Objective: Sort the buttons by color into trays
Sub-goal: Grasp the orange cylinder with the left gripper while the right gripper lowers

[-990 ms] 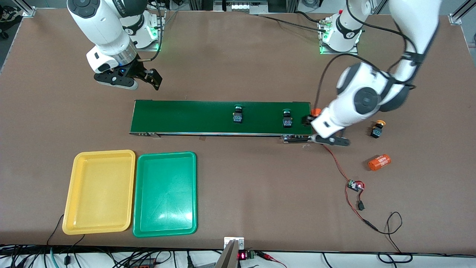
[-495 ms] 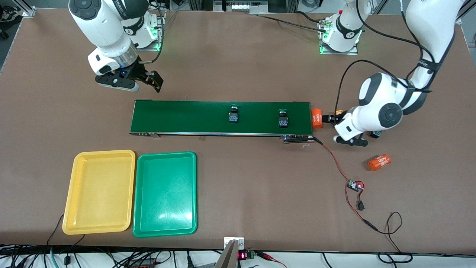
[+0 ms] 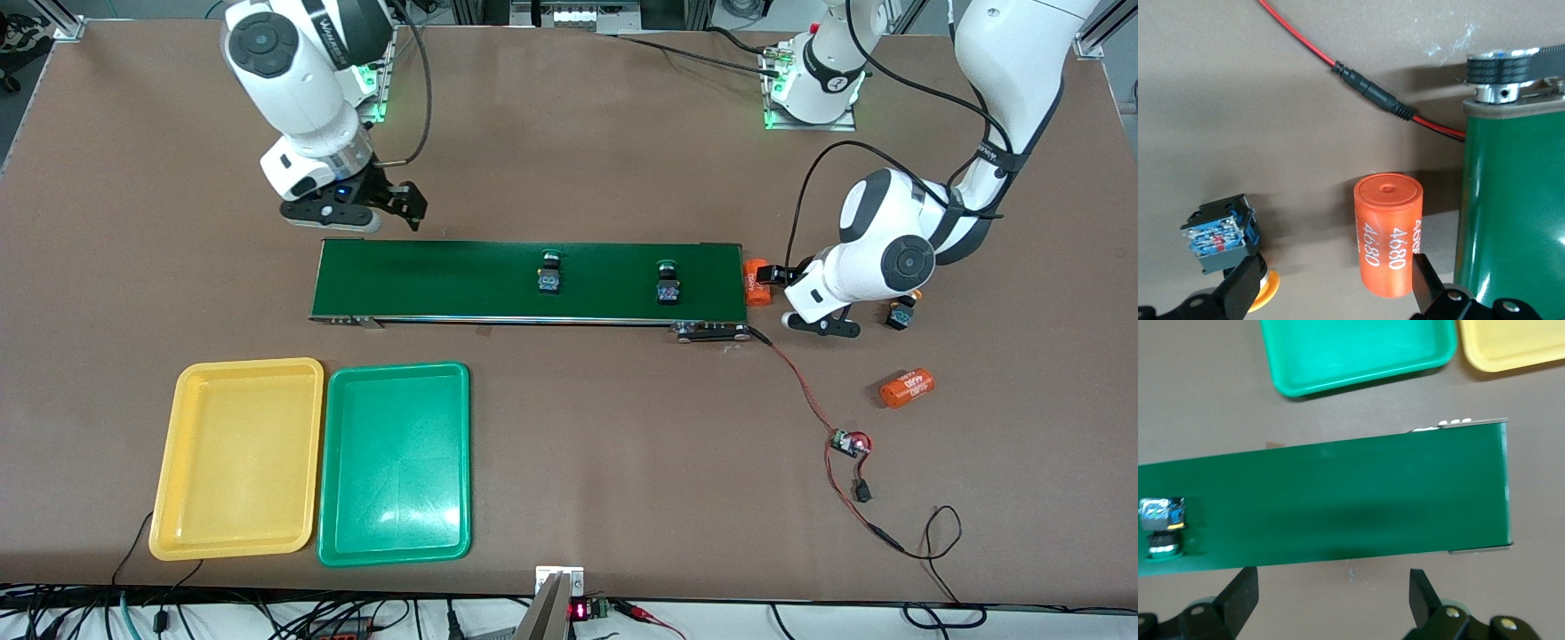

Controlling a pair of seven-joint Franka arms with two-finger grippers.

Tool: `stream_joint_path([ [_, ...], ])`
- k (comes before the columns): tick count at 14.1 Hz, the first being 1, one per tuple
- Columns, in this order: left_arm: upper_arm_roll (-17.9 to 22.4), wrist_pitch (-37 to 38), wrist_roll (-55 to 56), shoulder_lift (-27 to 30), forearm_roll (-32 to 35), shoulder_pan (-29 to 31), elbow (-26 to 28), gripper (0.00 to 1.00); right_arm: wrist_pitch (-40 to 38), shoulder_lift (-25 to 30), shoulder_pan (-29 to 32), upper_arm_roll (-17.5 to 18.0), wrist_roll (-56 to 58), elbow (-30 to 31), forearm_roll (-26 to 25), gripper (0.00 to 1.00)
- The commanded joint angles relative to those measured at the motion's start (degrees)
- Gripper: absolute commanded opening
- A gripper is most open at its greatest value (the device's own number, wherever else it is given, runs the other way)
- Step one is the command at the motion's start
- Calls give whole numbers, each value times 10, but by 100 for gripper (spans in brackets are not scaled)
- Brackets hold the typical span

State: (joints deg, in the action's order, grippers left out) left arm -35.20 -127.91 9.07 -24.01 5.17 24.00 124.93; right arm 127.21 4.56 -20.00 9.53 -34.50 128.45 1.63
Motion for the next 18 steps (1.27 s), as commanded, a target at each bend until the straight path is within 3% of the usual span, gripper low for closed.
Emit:
stream_joint_path([
  [1,-6,-8,-4,-7,-23,6,5,100,-1,-44,-30,-3,-11,-33,-6,100],
  [4,-6,-19,-9,-12,-25,5,5,100,-1,-76,-48,-3,-9,-57,-13,100],
  [7,-5,-28,-12,-20,-25,6,5,100,-1,-101,-63,-3,-8,-74,-59,100],
  [15,-6,-45,-12,-38,-25,6,5,100,10,-119,-65,-3,-10,-80,-59,100],
  [18,-5,-45,-12,-41,-25,6,5,93,28,-134,-66,-3,-11,-80,-58,100],
])
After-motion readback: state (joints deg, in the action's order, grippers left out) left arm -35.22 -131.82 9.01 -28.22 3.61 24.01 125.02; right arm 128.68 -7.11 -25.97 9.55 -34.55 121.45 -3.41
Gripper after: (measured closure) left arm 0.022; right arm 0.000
